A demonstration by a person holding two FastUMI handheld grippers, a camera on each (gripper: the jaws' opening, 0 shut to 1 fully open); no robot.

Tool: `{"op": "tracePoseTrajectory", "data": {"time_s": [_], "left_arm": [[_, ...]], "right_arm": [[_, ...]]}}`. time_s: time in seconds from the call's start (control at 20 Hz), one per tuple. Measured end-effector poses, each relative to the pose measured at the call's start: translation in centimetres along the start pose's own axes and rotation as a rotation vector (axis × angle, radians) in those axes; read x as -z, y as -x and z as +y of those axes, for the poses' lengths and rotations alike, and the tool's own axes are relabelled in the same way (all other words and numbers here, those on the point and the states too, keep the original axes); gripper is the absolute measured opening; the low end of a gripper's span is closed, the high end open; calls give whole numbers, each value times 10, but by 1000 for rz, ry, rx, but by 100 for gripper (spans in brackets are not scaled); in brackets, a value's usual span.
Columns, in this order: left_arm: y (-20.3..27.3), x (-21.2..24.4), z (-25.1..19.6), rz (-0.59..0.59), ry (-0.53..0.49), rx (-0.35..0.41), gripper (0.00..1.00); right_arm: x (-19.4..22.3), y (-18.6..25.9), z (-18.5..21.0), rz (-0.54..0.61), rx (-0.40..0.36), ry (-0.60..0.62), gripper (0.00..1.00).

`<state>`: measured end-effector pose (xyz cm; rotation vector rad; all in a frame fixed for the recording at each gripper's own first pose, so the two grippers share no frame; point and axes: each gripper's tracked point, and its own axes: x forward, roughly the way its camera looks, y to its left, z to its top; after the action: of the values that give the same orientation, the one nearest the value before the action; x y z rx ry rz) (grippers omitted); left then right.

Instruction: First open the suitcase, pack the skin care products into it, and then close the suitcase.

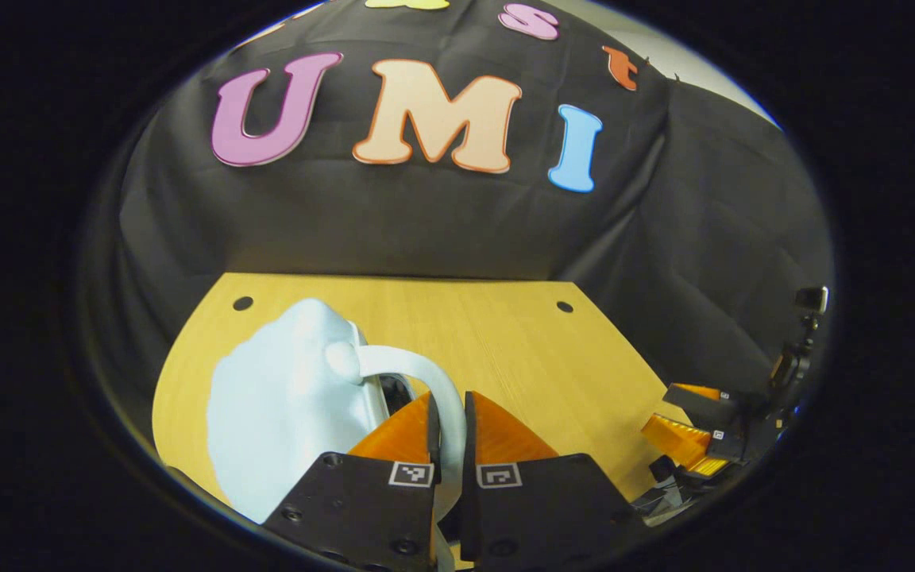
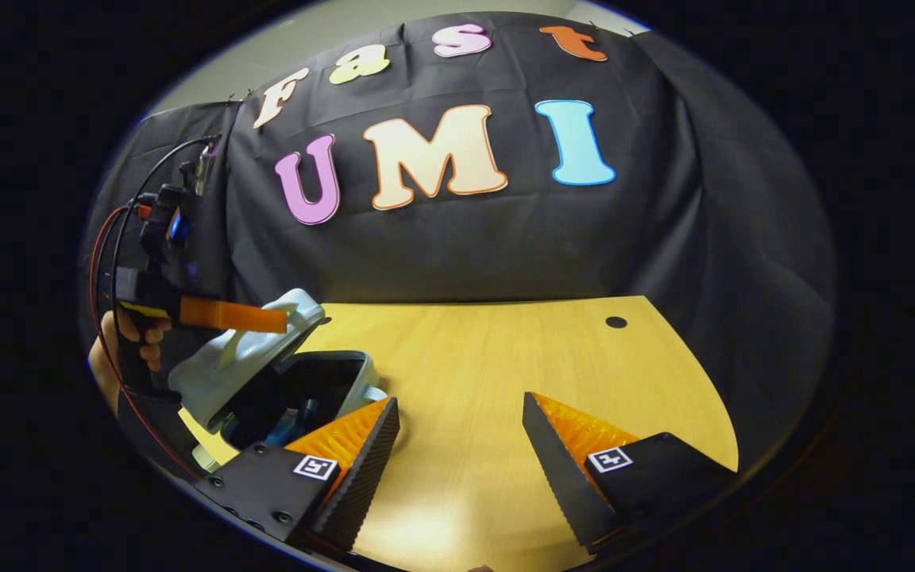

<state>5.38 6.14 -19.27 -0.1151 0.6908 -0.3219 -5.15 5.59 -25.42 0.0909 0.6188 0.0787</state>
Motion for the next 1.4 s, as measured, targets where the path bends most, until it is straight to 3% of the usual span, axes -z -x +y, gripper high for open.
{"op": "tracePoseTrajectory", "data": {"time_s": [0.15, 0.2, 0.3, 0.4, 0.55, 0.65, 0.75, 1.0, 1.2, 1.4], "left_arm": [[-23, 26, -14, 58, -12, 4, 6], [-32, 35, -17, 76, -20, 0, 11], [-44, 52, -25, 109, -38, -11, 9], [-45, 57, -32, 86, -53, -37, 13], [-33, 31, -50, -59, -27, -69, 60], [-13, 8, -50, -181, -31, -156, 79], [7, -18, -48, -301, -62, -255, 87], [61, -38, -45, -441, -78, -362, 92], [90, -61, -44, -529, -141, -372, 94], [119, -85, -47, -616, -145, -333, 99]], "right_arm": [[0, 8, -18, -1, 30, 2, 98], [-2, 10, -25, -4, 38, 3, 98], [-4, 19, -34, -14, 45, 9, 98], [-8, 25, -41, -24, 36, 22, 98], [-22, 28, -48, -61, -1, 45, 98], [-43, 31, -43, -114, -45, 56, 98], [-71, 38, -35, -201, -81, 97, 98], [-136, 66, 3, -421, -122, 155, 95], [-169, 82, 38, -533, -130, 175, 98], [-193, 95, 62, -601, -118, 167, 99]]}}
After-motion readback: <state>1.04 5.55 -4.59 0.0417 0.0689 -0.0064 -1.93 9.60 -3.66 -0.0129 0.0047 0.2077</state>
